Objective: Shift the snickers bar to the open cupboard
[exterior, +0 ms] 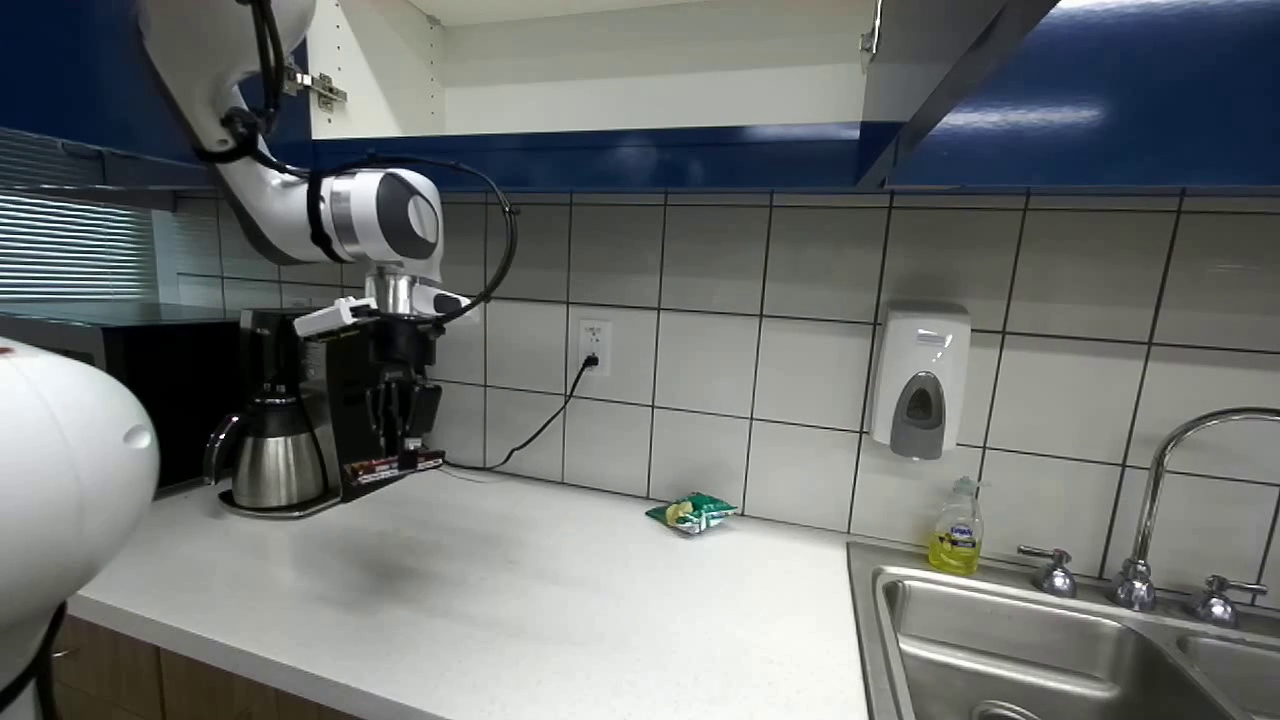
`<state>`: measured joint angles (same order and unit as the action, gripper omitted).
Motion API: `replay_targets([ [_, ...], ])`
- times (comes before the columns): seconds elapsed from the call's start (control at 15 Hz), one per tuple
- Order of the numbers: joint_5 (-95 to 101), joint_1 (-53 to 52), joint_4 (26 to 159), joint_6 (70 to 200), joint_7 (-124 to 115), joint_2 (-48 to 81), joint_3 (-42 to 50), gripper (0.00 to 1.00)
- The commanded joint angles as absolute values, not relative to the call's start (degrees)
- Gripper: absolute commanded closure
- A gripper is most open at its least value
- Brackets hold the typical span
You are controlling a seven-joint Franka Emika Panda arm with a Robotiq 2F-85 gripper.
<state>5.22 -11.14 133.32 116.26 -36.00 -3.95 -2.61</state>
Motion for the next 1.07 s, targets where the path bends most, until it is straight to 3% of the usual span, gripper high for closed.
replay_targets([
  [0.0,6.9,-9.8,134.3,111.9,-38.3,-11.7,-6.3,0.89],
  [1.0,11.2,-6.9,117.8,99.0,-41.3,-24.0,-15.0,0.89],
])
